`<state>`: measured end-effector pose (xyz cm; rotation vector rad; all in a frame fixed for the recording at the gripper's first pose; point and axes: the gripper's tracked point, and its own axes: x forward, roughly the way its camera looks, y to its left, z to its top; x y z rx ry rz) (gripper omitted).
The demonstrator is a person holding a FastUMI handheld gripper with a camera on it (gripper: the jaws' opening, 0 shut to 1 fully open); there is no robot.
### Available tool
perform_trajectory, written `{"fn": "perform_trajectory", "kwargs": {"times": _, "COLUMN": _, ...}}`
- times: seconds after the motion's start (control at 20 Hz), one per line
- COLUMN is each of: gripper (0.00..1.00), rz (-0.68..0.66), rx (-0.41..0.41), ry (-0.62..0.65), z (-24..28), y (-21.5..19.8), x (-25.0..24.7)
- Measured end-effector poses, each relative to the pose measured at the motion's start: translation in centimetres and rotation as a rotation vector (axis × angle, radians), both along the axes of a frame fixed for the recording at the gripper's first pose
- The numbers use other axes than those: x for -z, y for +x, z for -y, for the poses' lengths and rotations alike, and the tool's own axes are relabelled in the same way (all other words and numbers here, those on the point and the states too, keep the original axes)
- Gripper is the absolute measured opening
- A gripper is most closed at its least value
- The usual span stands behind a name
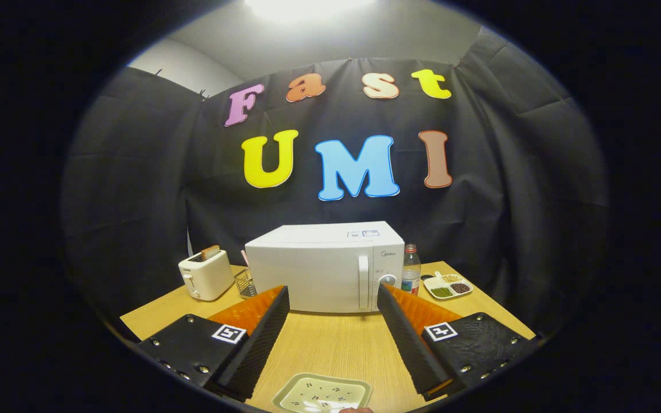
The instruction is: Open the microwave, put the food inside, and close the microwave door.
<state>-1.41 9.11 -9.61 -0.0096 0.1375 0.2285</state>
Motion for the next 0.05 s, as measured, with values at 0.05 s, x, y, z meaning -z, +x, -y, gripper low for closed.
{"fn": "perform_trajectory", "kwargs": {"times": 0.05, "gripper": 0.98, "rz": 0.008, "rx": 0.005, "ry": 0.003, "z": 0.16, "y": -0.38, "x": -0.26}}
